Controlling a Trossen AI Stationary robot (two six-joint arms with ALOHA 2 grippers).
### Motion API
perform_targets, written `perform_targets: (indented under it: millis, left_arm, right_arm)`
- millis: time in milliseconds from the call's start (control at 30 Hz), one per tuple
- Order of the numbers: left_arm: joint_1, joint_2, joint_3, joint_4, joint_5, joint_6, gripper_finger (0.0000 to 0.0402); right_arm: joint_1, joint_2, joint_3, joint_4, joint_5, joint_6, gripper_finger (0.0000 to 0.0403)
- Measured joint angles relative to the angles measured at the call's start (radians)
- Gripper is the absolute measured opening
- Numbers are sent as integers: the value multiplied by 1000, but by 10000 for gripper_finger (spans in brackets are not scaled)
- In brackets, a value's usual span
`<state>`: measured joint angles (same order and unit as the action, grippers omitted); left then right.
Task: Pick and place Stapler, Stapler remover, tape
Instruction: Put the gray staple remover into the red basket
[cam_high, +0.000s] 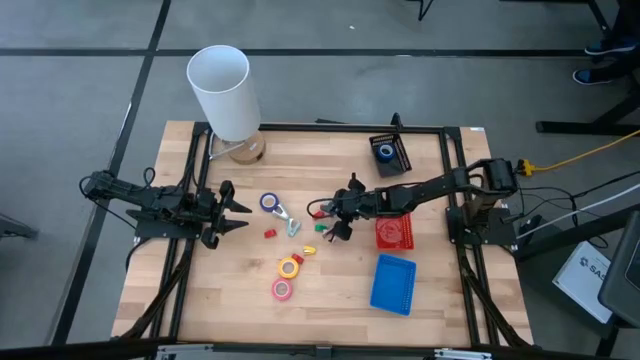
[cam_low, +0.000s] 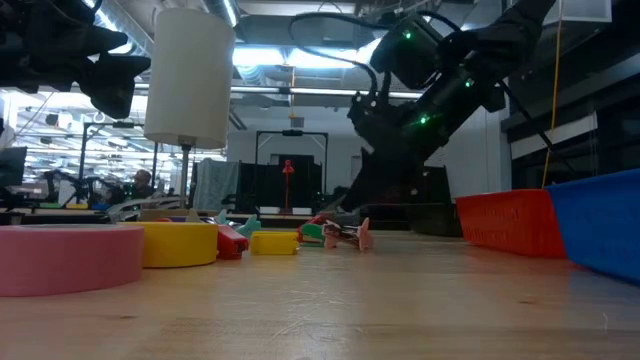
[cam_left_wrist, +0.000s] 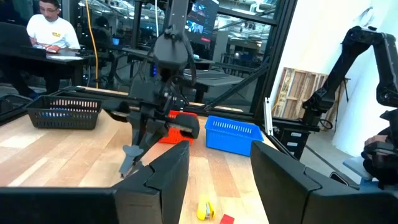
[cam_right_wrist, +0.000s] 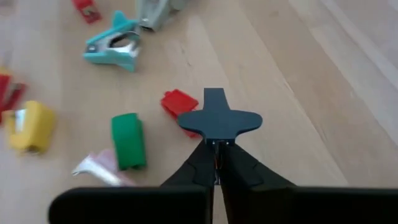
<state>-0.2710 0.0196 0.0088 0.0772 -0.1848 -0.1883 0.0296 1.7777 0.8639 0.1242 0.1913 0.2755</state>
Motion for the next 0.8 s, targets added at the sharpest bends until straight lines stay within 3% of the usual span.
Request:
perform_targets:
  millis: [433, 800]
  left_arm:
    - [0, 0, 0, 0, 0, 0, 169]
    - [0, 0, 0, 0, 0, 0, 169]
  right_arm:
    - [58, -306, 0, -302, -88, -43, 12]
    - [129, -551, 0, -652, -192, 54, 13]
